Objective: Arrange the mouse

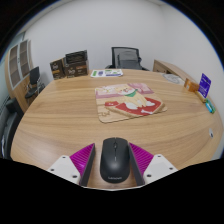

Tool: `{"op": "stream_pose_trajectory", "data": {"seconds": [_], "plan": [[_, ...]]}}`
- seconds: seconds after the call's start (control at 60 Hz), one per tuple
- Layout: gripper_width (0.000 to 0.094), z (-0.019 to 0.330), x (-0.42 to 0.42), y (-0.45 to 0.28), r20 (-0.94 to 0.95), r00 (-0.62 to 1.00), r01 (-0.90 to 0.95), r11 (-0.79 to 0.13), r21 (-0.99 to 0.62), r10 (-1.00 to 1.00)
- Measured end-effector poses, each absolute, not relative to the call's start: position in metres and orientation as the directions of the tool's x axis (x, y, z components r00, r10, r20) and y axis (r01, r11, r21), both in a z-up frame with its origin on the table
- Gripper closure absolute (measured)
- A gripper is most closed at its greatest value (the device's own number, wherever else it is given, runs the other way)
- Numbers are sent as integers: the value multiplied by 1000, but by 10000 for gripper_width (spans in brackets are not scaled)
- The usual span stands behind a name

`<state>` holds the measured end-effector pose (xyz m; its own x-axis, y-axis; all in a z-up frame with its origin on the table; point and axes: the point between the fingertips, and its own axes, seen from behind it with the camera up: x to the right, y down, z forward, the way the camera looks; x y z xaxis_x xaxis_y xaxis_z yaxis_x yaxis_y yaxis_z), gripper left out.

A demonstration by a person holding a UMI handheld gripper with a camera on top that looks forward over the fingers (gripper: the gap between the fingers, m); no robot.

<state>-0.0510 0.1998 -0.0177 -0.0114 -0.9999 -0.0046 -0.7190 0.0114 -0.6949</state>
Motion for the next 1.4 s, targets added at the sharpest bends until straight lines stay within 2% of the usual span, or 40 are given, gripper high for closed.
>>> {"op": "stream_pose_trajectory", "data": {"seconds": [0.1,0.267,0.367,0.517,0.6,0.667,0.9,1.017,1.15,1.4], "plan": [[436,-17,-50,193,9,-32,-715,16,-699,-999],[469,-19,-51,192,36,-6,-718,-21,-696,-999],[472,-19,-51,192,16,-23,-718,6,-696,-1000],[578,-17,-52,190,34,-49,-712,11,-702,-998],[593,-14,-56,191,27,-48,-732,17,-682,-999],[593,4,-51,186,25,-53,-719,20,-695,-998],[596,106,24,153,-5,-95,-610,62,-790,-995],[596,129,76,132,19,-112,-578,50,-815,-994],[596,111,127,122,42,-104,-605,30,-796,-994],[598,27,166,134,29,-60,-660,18,-751,-998]]}}
